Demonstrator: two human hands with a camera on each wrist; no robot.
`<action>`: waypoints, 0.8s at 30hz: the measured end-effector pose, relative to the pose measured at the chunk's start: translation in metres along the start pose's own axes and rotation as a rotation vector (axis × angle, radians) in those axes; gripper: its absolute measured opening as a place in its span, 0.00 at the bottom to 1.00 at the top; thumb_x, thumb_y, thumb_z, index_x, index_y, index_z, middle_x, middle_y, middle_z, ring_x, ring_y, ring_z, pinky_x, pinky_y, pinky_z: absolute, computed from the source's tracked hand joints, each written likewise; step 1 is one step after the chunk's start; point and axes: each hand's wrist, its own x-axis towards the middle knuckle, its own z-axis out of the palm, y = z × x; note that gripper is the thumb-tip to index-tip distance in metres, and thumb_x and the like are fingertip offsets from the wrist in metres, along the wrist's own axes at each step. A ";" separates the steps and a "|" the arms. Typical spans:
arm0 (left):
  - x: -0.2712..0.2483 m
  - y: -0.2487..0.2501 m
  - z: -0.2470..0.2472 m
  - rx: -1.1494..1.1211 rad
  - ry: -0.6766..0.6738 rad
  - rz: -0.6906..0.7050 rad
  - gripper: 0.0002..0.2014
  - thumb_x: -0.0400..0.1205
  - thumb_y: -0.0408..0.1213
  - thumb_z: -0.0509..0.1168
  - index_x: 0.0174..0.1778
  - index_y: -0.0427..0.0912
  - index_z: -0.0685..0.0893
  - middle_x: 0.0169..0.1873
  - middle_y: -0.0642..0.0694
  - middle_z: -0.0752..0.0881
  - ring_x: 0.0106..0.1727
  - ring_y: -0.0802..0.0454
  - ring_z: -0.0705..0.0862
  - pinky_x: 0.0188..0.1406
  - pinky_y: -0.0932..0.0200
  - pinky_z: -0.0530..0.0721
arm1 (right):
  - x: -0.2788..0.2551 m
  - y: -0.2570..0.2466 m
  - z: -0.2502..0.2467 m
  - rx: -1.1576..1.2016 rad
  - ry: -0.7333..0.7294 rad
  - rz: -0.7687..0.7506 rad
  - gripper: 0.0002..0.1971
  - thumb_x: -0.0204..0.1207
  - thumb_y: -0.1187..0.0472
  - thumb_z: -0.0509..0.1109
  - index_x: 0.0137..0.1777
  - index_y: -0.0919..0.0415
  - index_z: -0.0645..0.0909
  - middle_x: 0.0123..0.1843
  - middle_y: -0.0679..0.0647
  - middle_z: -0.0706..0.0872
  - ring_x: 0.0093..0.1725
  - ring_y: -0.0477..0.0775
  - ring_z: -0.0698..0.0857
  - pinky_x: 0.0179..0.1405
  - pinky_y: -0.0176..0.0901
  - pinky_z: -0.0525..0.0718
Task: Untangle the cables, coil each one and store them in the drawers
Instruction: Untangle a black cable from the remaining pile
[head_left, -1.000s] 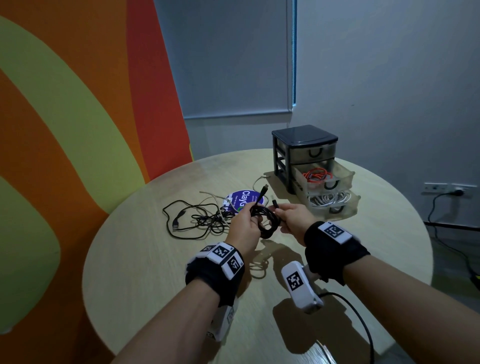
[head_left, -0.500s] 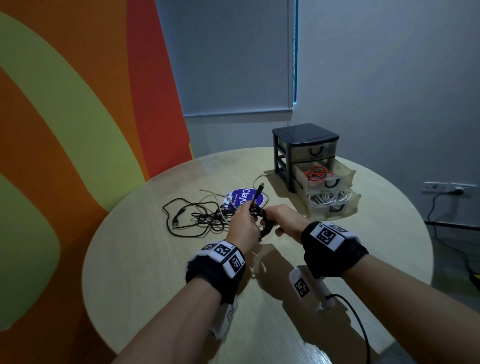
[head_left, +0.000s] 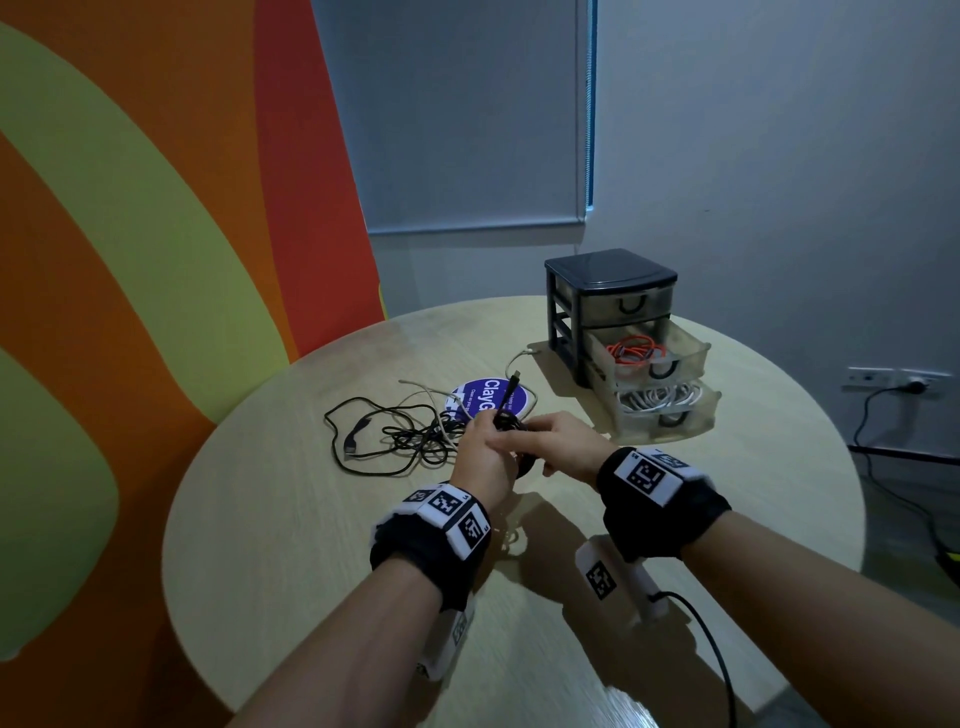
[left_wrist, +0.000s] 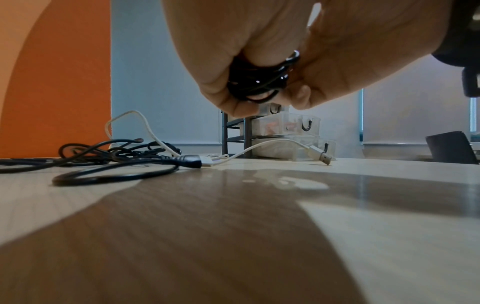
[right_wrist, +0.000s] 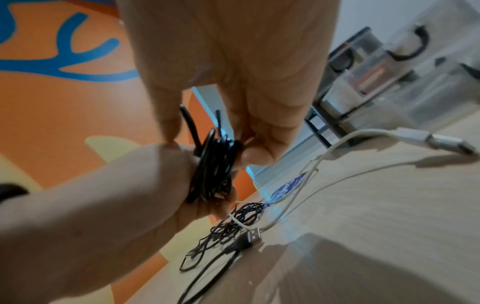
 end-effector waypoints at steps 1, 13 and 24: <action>0.000 0.000 -0.001 0.010 0.005 0.002 0.16 0.81 0.27 0.59 0.65 0.34 0.74 0.58 0.40 0.80 0.57 0.45 0.81 0.55 0.57 0.81 | 0.002 0.001 -0.001 0.012 0.029 -0.001 0.12 0.75 0.48 0.70 0.41 0.57 0.85 0.38 0.51 0.86 0.42 0.50 0.83 0.36 0.38 0.74; -0.005 0.004 -0.006 0.119 -0.033 0.018 0.15 0.83 0.26 0.55 0.65 0.31 0.74 0.60 0.34 0.80 0.62 0.40 0.78 0.57 0.55 0.75 | 0.008 0.015 -0.006 -0.121 0.047 0.015 0.08 0.75 0.61 0.67 0.35 0.54 0.81 0.32 0.53 0.81 0.30 0.49 0.73 0.32 0.39 0.71; -0.011 0.005 -0.005 0.070 -0.058 0.096 0.12 0.84 0.33 0.58 0.60 0.37 0.82 0.53 0.40 0.86 0.54 0.46 0.83 0.47 0.62 0.76 | 0.008 0.026 -0.020 -0.143 0.019 0.125 0.08 0.79 0.61 0.67 0.53 0.63 0.84 0.37 0.50 0.83 0.34 0.44 0.80 0.29 0.32 0.75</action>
